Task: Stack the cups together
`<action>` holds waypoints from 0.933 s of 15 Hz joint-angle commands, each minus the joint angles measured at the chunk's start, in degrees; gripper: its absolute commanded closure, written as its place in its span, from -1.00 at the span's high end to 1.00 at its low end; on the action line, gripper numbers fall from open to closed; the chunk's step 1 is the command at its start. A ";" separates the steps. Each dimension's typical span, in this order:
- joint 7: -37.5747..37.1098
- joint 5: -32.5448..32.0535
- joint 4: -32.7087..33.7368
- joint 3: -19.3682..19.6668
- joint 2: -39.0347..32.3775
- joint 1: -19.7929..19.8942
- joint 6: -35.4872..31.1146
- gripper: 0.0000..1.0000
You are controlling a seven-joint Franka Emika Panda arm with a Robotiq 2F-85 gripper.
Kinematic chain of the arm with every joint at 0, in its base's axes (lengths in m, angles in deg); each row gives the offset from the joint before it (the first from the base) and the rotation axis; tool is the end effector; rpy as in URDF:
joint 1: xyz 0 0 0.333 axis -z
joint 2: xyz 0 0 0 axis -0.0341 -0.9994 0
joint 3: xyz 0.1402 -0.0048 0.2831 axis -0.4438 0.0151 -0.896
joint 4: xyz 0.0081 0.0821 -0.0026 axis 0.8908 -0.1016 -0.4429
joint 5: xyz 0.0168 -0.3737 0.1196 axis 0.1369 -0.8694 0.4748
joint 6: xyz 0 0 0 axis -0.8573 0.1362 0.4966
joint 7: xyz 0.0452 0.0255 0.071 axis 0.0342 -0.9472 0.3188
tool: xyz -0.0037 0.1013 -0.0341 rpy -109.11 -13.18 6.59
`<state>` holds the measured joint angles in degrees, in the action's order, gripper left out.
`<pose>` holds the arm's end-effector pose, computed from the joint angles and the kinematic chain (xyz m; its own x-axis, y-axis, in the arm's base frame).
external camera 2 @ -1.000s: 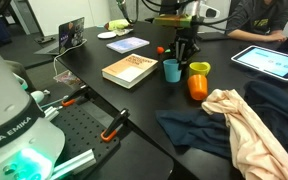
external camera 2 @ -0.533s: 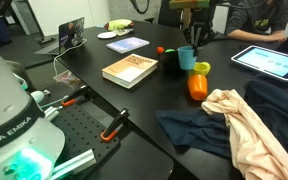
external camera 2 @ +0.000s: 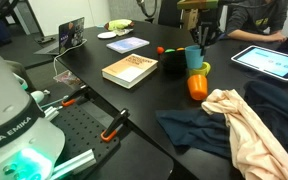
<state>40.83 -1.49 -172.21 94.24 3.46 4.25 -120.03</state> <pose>0.5911 -0.1519 0.2690 0.9691 -0.2409 -0.0537 -0.2325 -0.9640 0.1291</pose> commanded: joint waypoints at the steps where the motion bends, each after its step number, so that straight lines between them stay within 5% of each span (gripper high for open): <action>1: 0.82 -0.98 2.69 -0.07 -2.94 0.12 -3.43 -0.92; 7: 1.47 -1.57 4.96 0.22 -4.44 0.05 -5.30 -0.91; 9: 1.23 -1.71 4.74 0.35 -4.72 0.04 -5.65 -0.39; 14: 1.97 -1.62 4.18 0.12 -3.65 -0.04 -3.55 0.35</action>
<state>41.79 -2.11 -168.76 94.30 -0.81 4.27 -124.94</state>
